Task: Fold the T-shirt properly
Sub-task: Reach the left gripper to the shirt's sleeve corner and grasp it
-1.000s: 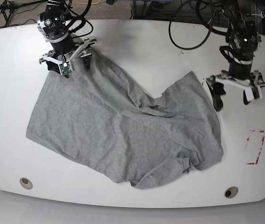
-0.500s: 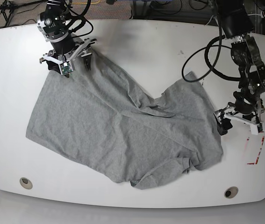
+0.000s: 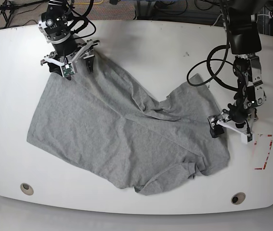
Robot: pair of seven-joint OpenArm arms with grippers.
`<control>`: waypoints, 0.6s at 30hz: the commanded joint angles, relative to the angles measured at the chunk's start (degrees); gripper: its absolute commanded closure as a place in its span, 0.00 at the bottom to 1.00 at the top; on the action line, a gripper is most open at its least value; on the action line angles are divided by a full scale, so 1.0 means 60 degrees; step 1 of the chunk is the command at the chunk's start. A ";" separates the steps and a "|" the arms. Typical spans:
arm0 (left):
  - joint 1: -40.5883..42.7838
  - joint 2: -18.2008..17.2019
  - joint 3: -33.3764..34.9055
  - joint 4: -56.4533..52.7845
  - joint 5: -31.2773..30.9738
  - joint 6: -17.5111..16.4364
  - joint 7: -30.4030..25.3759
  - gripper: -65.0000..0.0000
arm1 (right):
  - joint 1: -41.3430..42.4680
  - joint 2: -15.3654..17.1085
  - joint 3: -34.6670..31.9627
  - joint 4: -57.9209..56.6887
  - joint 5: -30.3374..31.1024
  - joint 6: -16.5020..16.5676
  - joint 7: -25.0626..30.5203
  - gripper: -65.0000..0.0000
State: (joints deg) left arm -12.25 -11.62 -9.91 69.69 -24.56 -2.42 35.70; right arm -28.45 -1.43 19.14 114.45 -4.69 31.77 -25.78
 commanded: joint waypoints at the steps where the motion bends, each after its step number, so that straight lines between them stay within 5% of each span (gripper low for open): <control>1: -0.0456 -0.0108 0.0018 -0.0340 -0.0046 -0.0015 -0.0332 0.00 | -0.0013 0.0026 0.0027 0.0184 0.0071 0.0017 0.0216 0.36; 8: -0.0749 -0.0078 0.0150 -0.1234 -0.0061 -0.0044 -0.0551 0.00 | -0.0013 -0.0032 0.0408 0.0184 0.0100 0.0017 0.0216 0.36; 13: -0.0867 -0.0049 0.0487 -0.1278 -0.0061 -0.0557 -0.0551 0.01 | 0.0001 -0.0032 0.0715 0.0184 0.0144 0.0017 0.0216 0.36; 18: -0.0969 -0.0035 0.0853 -0.1278 -0.0090 -0.0792 -0.0551 0.37 | 0.0060 -0.0032 0.1038 0.0184 0.0173 0.0017 0.0231 0.36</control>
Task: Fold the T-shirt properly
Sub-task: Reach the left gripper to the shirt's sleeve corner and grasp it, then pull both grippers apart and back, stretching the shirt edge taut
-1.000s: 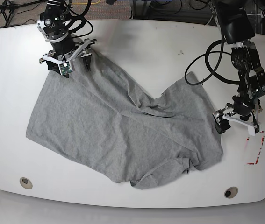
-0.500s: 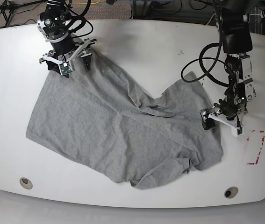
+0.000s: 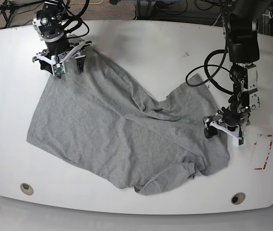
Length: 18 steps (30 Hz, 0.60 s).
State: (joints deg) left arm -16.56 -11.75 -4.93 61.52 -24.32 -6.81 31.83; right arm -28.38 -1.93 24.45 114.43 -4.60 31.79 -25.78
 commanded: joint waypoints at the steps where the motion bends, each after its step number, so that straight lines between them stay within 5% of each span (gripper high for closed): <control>1: -0.0296 -0.0013 0.0023 0.0084 -0.0131 -0.0059 0.0093 0.42 | 0.0093 0.0051 0.0182 0.0188 0.0159 0.0013 0.0231 0.36; 9: -0.0398 0.0178 0.0111 -0.0062 -0.0116 -0.0059 0.0108 0.87 | 0.0679 -0.0110 0.0812 0.0129 0.0188 0.0013 0.0201 0.36; 18: -0.0237 0.0134 0.0082 0.0436 -0.0160 -0.0059 0.0152 0.94 | 0.1470 -0.0637 0.1618 0.0115 0.0188 0.0672 -0.0136 0.36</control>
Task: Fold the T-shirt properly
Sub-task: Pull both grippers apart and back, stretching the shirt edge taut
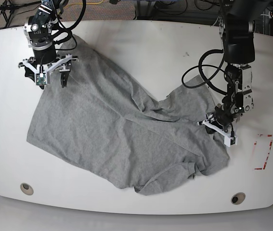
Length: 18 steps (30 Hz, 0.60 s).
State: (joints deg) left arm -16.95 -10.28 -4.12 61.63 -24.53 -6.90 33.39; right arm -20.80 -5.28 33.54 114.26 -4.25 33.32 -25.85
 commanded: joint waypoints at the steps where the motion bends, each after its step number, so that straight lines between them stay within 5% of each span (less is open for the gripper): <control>1: -0.0098 -0.0125 -0.0053 0.0535 -0.0123 -0.0059 -0.0107 0.94 | 0.0294 -0.0109 0.0161 0.0144 0.0130 0.0505 -0.0315 0.36; 5: 0.0371 -0.0169 -0.0053 0.1297 -0.0138 -0.0059 -0.0092 0.94 | 0.0778 -0.0344 0.0703 0.0173 0.0188 0.1077 -0.1429 0.36; 10: 0.1030 -0.0520 -0.0068 0.2366 -0.0138 -0.0059 0.0157 0.94 | 0.1129 -0.0461 0.1773 0.0159 0.1141 0.1113 -0.2601 0.36; 18: 0.2173 -0.0711 -0.0801 0.3524 -0.0153 -0.0089 0.0172 0.94 | 0.1232 -0.0388 0.2344 0.0144 0.1595 0.1113 -0.3187 0.36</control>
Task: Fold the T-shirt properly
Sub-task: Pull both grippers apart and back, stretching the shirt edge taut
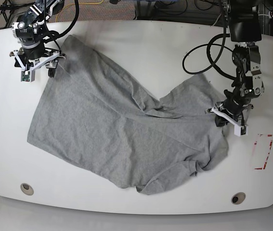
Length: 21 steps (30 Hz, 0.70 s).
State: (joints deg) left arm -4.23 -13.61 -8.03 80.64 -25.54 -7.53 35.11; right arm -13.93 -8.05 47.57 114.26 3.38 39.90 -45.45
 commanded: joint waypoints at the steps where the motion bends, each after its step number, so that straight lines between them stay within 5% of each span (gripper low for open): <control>1: 0.0185 -0.0172 -0.0192 0.0457 0.0015 0.0017 -0.0116 0.94 | 0.0088 0.0163 0.0005 0.0144 0.0338 0.0017 -0.0051 0.36; 15: 0.1357 -0.0655 -0.0984 0.2274 0.0015 -0.0027 0.0529 0.94 | 0.0073 0.0353 0.0079 -0.0193 0.1950 0.0017 -0.1399 0.36; 21: 0.1489 -0.0655 -0.1833 0.2831 0.0030 -0.1067 0.1203 0.94 | 0.0015 0.0441 0.0064 -0.0134 0.2624 0.0017 -0.2205 0.36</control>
State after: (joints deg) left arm 5.54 -16.64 -17.80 95.68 -25.41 -11.99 41.93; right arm -13.63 -5.74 47.83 112.18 15.92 40.07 -58.02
